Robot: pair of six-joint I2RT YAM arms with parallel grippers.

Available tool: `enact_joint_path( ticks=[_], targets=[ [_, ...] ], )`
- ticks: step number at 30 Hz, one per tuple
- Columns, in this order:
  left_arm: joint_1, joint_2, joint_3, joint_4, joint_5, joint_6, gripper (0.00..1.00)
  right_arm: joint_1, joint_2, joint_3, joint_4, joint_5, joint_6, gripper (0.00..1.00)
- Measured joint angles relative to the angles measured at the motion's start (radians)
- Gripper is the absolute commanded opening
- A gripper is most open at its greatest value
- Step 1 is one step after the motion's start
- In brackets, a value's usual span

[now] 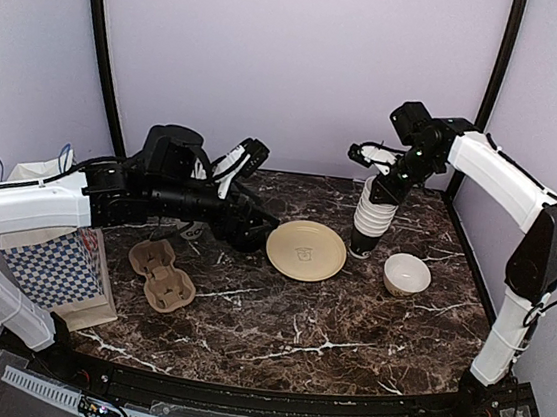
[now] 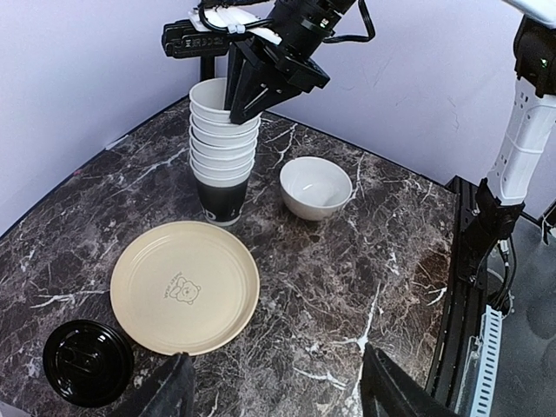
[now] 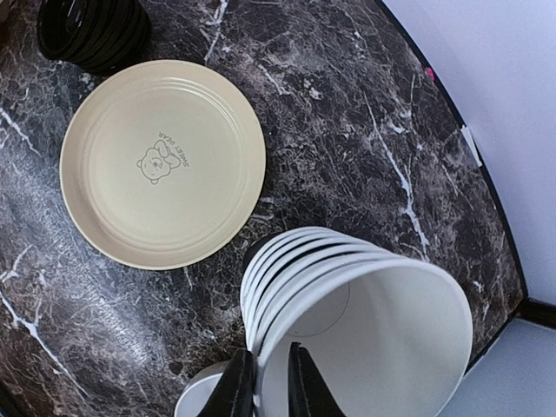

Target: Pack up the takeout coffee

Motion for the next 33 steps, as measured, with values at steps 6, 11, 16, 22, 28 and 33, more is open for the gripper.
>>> enact_joint_path(
  ticks=[6,11,16,22,28,33],
  targets=[
    [-0.004,0.003,0.0,0.0,0.013,0.0,0.68,-0.008,0.0,0.015,0.0,-0.002,0.011,0.06],
    [-0.007,0.003,0.0,0.0,0.016,0.0,0.68,-0.019,0.0,0.023,-0.004,-0.015,0.017,0.0],
    [-0.007,0.007,0.0,0.0,0.016,0.0,0.68,-0.021,0.0,0.024,-0.009,-0.023,0.019,0.02],
    [-0.012,0.008,0.0,-0.001,0.016,0.0,0.68,-0.021,0.004,0.024,-0.012,-0.032,0.015,0.0],
    [-0.013,0.008,0.0,-0.002,0.015,0.0,0.68,-0.02,-0.002,0.017,0.016,0.024,0.005,0.0],
    [-0.015,0.011,0.001,-0.002,0.011,0.001,0.68,-0.036,-0.017,0.009,0.076,0.177,-0.032,0.0]
  ],
)
